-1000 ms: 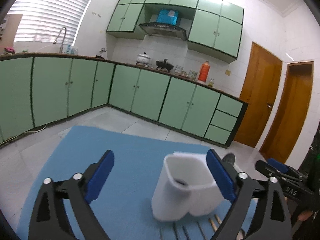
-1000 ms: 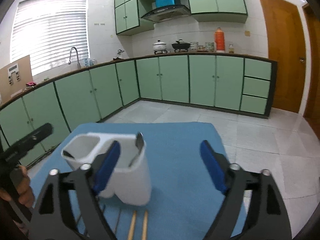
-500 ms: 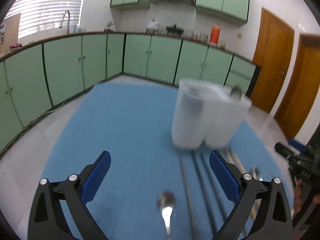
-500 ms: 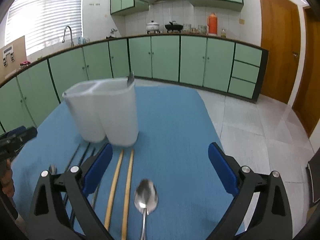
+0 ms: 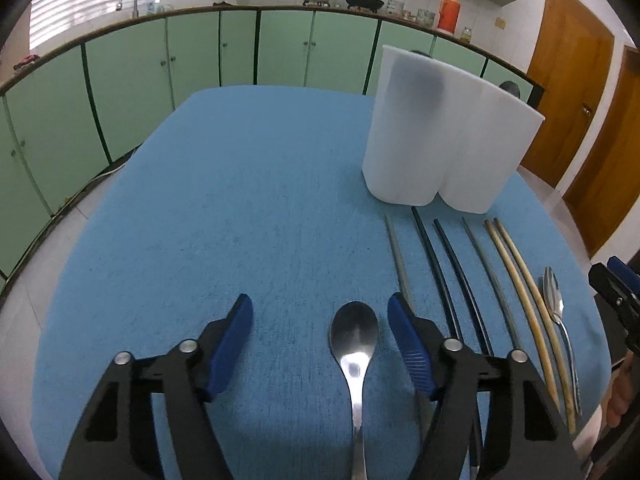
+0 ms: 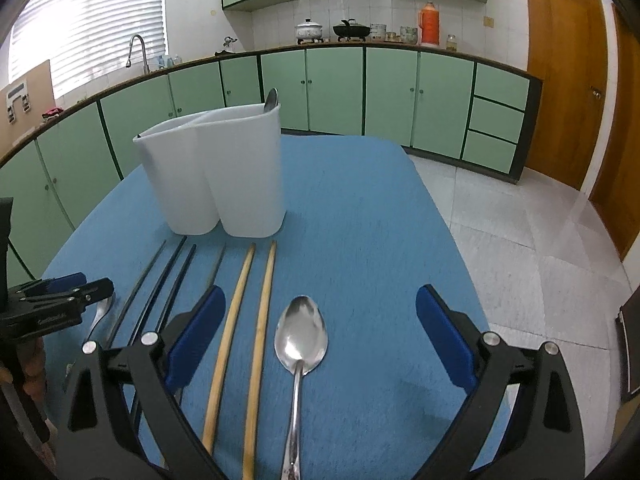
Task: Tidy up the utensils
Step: 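Grasp the flower-handled silver spoon with the left tool while the right tool returns to the table, then grasp the other large silver spoon with the right tool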
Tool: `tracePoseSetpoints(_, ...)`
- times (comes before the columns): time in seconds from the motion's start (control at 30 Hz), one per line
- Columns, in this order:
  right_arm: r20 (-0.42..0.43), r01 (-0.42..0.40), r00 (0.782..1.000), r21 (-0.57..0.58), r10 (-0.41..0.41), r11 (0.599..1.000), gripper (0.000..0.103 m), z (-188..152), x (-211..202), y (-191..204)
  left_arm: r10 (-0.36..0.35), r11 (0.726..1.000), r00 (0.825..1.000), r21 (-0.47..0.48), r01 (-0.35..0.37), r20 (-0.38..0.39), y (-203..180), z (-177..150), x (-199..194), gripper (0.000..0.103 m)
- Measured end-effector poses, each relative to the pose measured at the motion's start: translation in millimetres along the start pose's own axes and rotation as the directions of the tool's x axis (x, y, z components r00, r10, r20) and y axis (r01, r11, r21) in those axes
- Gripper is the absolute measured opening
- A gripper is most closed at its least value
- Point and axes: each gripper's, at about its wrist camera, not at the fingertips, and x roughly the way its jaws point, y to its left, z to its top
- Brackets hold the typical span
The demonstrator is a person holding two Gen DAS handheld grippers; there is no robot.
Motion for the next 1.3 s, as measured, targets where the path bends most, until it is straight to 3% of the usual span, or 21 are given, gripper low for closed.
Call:
tracePoseSetpoints(0.13, -0.013, -0.003, 1.0, 0.0, 0.003, 1.0, 0.084, 0.5, 3.7, -0.8, -0.001, 1.0, 1.0, 0.022, 0.001, -0.006, -3.5, -2.0, 1.9, 0.065)
tracePoseSetpoints(0.23, -0.022, -0.004, 1.0, 0.0, 0.004, 1.0, 0.083, -0.5, 6.1, -1.1, -0.005, 1.0, 1.0, 0.027, 0.005, -0.01, -6.2, -0.3, 2.2, 0.057)
tracePoseSetpoints(0.4, -0.03, -0.005, 1.0, -0.008, 0.004, 1.0, 0.081, -0.7, 6.7, -0.9, -0.027, 0.999, 0.999, 0.038, 0.027, -0.018, -9.9, 0.6, 1.4, 0.034)
tracePoseSetpoints(0.5, -0.037, -0.005, 0.999, -0.007, 0.005, 1.0, 0.08, 0.2, 7.4, 0.3, -0.046, 0.998, 0.999, 0.04, 0.047, -0.025, -12.5, -1.8, -1.0, 0.026)
tracePoseSetpoints(0.87, -0.08, -0.003, 0.997, -0.01, 0.003, 1.0, 0.075, -3.1, 9.0, 0.7, -0.042, 0.999, 0.999, 0.034, 0.042, 0.001, -12.4, -6.5, -5.4, 0.025)
tracePoseSetpoints(1.3, -0.185, -0.021, 0.983, -0.002, 0.02, 1.0, 0.058, -6.8, 35.5, 2.1, -0.02, 1.0, 0.997, -0.016, 0.021, 0.074, -0.9, 1.8, -18.7, 0.025)
